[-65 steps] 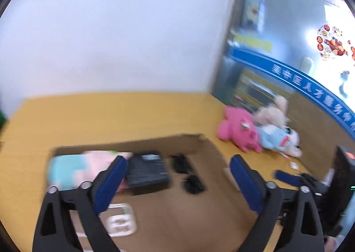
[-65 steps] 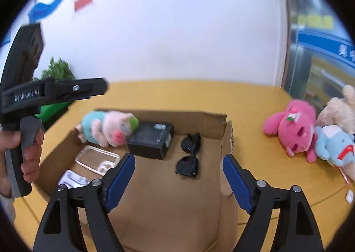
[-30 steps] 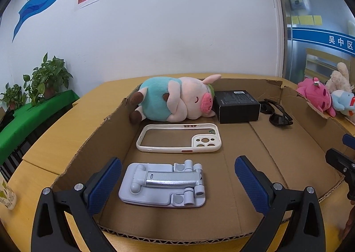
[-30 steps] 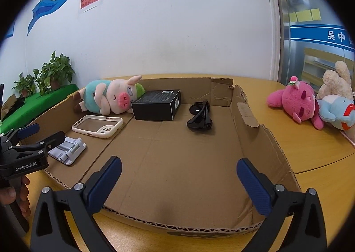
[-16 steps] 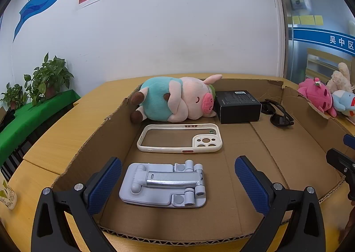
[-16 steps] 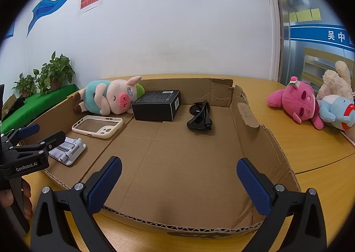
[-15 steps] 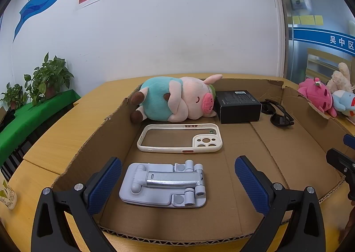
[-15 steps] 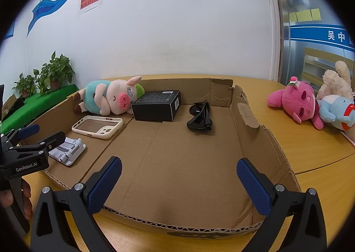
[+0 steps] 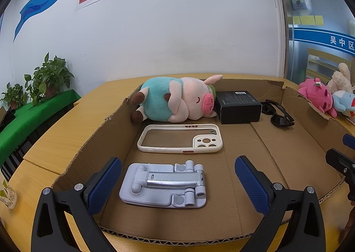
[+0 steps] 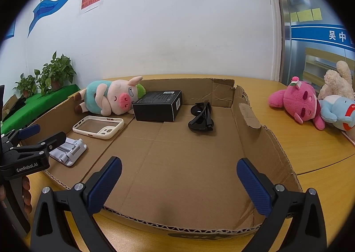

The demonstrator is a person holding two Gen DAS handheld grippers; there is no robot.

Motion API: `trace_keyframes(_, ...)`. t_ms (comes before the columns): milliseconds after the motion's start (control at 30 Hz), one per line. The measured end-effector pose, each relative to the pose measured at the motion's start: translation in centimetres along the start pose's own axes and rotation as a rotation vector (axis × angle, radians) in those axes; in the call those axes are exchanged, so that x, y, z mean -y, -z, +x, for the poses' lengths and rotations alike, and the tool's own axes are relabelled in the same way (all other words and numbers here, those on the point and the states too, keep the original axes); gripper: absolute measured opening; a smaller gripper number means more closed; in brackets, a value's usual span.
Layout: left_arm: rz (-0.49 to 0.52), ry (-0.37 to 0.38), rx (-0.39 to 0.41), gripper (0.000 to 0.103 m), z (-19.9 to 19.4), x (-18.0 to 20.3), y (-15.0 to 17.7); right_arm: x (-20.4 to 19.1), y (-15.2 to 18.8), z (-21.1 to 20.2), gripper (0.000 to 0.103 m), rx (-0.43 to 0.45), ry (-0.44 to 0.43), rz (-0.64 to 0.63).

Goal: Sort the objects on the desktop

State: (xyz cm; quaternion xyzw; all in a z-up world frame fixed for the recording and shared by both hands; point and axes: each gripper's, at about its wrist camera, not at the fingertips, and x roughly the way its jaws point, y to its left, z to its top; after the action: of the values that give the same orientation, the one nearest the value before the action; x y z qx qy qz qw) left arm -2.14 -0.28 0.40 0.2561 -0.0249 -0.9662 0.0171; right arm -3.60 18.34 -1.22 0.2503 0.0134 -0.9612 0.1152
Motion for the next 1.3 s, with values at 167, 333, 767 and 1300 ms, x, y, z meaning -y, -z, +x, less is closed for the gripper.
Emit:
trace_keyframes(167, 0.0, 0.001, 0.0, 0.103, 0.05, -0.01, -0.02, -0.25, -0.01, -0.21, 0.103, 0.0, -0.002, 0.002)
trace_keyframes(333, 0.0, 0.0, 0.0, 0.103, 0.03, 0.01, 0.0, -0.24, 0.01, -0.19, 0.103, 0.0, -0.002, 0.002)
trace_keyframes(767, 0.0, 0.0, 0.001, 0.103, 0.04, 0.03, 0.02, -0.23, 0.0, -0.15, 0.103, -0.001, -0.003, 0.002)
trace_keyframes(1300, -0.001, -0.002, 0.0, 0.103, 0.02, 0.05, 0.01, -0.21, 0.02, -0.14, 0.103, -0.001, -0.003, 0.002)
